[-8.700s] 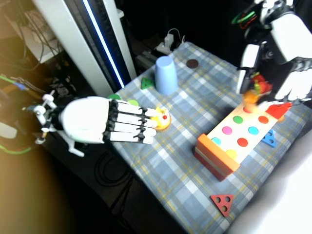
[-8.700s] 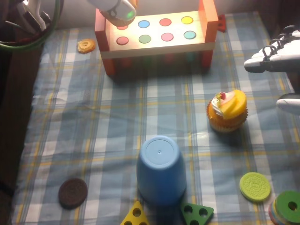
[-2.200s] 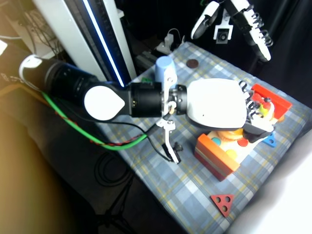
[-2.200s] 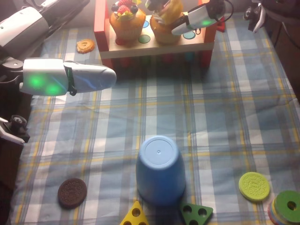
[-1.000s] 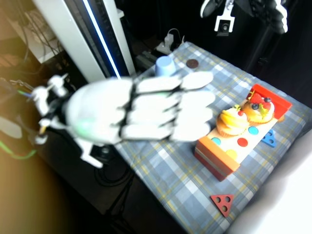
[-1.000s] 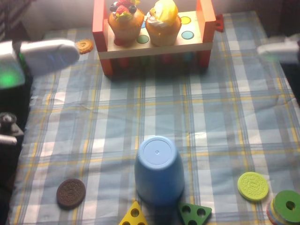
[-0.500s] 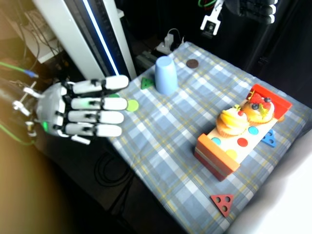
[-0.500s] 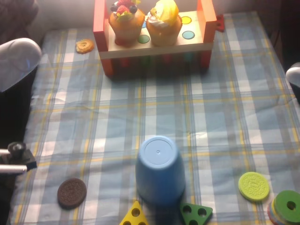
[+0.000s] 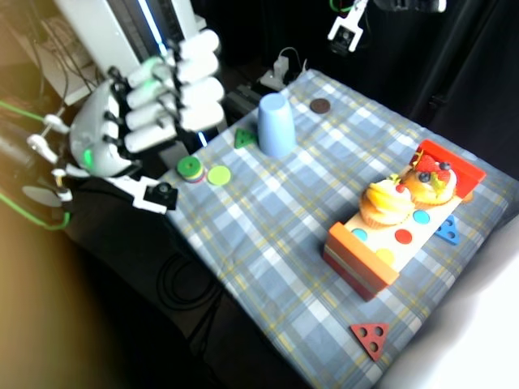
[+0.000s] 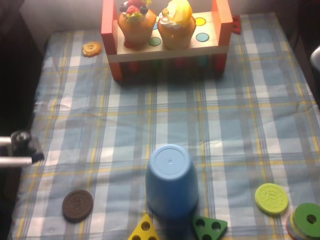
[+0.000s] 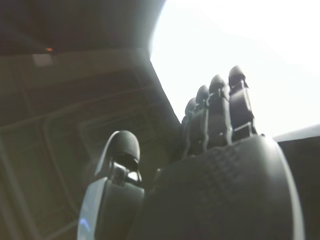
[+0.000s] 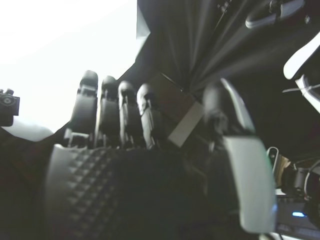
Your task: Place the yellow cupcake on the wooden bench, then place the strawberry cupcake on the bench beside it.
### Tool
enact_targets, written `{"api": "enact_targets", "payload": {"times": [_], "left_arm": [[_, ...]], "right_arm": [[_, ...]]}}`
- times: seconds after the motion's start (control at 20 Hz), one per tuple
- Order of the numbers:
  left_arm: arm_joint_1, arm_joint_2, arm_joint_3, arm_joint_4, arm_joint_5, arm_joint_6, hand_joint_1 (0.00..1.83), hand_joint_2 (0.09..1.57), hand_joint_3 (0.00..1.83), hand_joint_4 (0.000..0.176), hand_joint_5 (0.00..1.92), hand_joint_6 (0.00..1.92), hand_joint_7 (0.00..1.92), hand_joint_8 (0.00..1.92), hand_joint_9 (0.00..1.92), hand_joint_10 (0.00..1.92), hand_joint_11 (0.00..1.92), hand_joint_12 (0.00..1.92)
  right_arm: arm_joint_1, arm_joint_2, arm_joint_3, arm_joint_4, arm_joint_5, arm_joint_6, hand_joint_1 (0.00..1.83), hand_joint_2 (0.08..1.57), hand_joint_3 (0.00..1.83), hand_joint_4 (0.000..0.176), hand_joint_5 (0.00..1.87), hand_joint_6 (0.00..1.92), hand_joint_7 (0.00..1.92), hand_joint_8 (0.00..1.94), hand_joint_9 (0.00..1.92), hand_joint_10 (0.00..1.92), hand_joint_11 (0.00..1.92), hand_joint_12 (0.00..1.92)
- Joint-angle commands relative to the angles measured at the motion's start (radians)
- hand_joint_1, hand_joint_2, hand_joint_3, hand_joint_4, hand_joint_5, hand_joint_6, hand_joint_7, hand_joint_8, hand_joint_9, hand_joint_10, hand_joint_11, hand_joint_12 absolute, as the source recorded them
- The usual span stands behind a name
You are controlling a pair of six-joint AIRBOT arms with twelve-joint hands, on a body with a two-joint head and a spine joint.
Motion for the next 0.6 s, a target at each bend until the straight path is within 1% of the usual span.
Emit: {"api": "enact_targets", "payload": {"times": [0.0, 0.05, 0.1, 0.15, 0.2, 0.25, 0.3, 0.35, 0.4, 0.45, 0.5, 0.55], "left_arm": [[-0.014, 0.000, 0.004, 0.012, -0.118, -0.011, 0.00, 1.42, 0.02, 0.000, 0.18, 0.01, 0.05, 0.00, 0.02, 0.00, 0.00, 0.00], [-0.017, 0.000, 0.004, 0.015, -0.118, -0.011, 0.00, 1.42, 0.01, 0.061, 0.18, 0.01, 0.02, 0.00, 0.00, 0.00, 0.00, 0.00], [-0.017, 0.000, 0.004, 0.014, -0.118, -0.011, 0.00, 1.43, 0.02, 0.104, 0.20, 0.01, 0.00, 0.00, 0.00, 0.00, 0.00, 0.00], [-0.017, 0.001, 0.003, 0.014, -0.118, -0.011, 0.00, 1.40, 0.00, 0.094, 0.37, 0.11, 0.10, 0.01, 0.04, 0.00, 0.00, 0.00], [-0.017, 0.001, 0.003, 0.014, -0.118, -0.011, 0.00, 1.52, 0.01, 0.111, 0.28, 0.07, 0.09, 0.00, 0.04, 0.00, 0.00, 0.00], [-0.016, 0.001, 0.004, 0.014, -0.118, -0.011, 0.00, 1.49, 0.00, 0.123, 0.21, 0.04, 0.09, 0.00, 0.03, 0.00, 0.00, 0.00], [-0.016, 0.001, 0.004, 0.014, -0.118, -0.011, 0.03, 1.30, 0.00, 0.167, 0.24, 0.03, 0.07, 0.00, 0.00, 0.00, 0.00, 0.00], [-0.016, 0.003, 0.004, 0.014, -0.118, -0.011, 0.01, 1.32, 0.00, 0.143, 0.19, 0.00, 0.07, 0.00, 0.00, 0.00, 0.00, 0.00], [-0.014, 0.007, 0.003, 0.015, -0.118, -0.011, 0.09, 1.36, 0.00, 0.096, 0.32, 0.03, 0.19, 0.01, 0.07, 0.01, 0.01, 0.01], [-0.012, 0.011, 0.003, 0.015, -0.118, -0.011, 0.09, 1.36, 0.00, 0.096, 0.32, 0.03, 0.19, 0.01, 0.07, 0.01, 0.01, 0.01], [-0.014, 0.011, 0.004, 0.015, -0.118, -0.011, 0.00, 1.43, 0.02, 0.133, 0.16, 0.01, 0.15, 0.00, 0.01, 0.00, 0.00, 0.00], [-0.017, 0.011, 0.005, 0.016, -0.118, -0.011, 0.00, 1.43, 0.02, 0.133, 0.16, 0.01, 0.15, 0.00, 0.01, 0.00, 0.00, 0.00]], "right_arm": [[0.017, 0.006, -0.001, 0.010, 0.111, 0.001, 0.37, 1.24, 0.02, 0.101, 0.23, 0.01, 0.01, 0.00, 0.00, 0.00, 0.00, 0.24], [0.027, 0.008, -0.001, 0.004, 0.111, 0.000, 0.38, 1.28, 0.00, 0.131, 0.11, 0.04, 0.00, 0.00, 0.11, 0.00, 0.18, 1.07], [0.034, 0.010, -0.001, 0.001, 0.111, -0.002, 0.26, 1.22, 0.01, 0.136, 0.14, 0.04, 0.00, 0.00, 0.02, 0.00, 0.04, 0.21], [0.047, 0.013, -0.001, -0.005, 0.111, -0.003, 0.36, 1.20, 0.01, 0.150, 0.16, 0.04, 0.00, 0.00, 0.00, 0.00, 0.01, 0.04], [0.052, 0.015, -0.001, -0.010, 0.111, -0.003, 0.38, 1.21, 0.01, 0.153, 0.25, 0.07, 0.00, 0.00, 0.00, 0.00, 0.00, 0.01], [0.056, 0.015, -0.001, -0.016, 0.111, -0.003, 0.46, 1.22, 0.01, 0.122, 0.18, 0.04, 0.03, 0.01, 0.00, 0.00, 0.00, 0.00], [0.060, 0.018, 0.000, -0.016, 0.112, -0.003, 1.03, 1.13, 0.00, 0.000, 0.39, 0.01, 0.24, 0.01, 0.25, 0.01, 0.15, 0.24], [0.061, 0.022, 0.000, -0.016, 0.112, -0.003, 1.09, 1.10, 0.01, 0.006, 0.41, 0.01, 0.23, 0.00, 0.26, 0.00, 0.16, 0.32], [0.065, 0.024, 0.000, -0.016, 0.112, -0.003, 1.10, 1.08, 0.00, 0.064, 0.33, 0.00, 0.19, 0.00, 0.27, 0.00, 0.11, 0.50], [0.071, 0.025, 0.001, -0.016, 0.112, -0.003, 1.10, 1.08, 0.00, 0.064, 0.33, 0.00, 0.19, 0.00, 0.27, 0.00, 0.11, 0.50], [0.076, 0.025, 0.002, -0.016, 0.112, -0.003, 1.04, 1.09, 0.00, 0.050, 0.31, 0.00, 0.17, 0.00, 0.25, 0.00, 0.02, 0.75], [0.078, 0.025, 0.002, -0.016, 0.112, -0.003, 1.04, 1.09, 0.00, 0.050, 0.31, 0.00, 0.17, 0.00, 0.25, 0.00, 0.02, 0.75]]}}
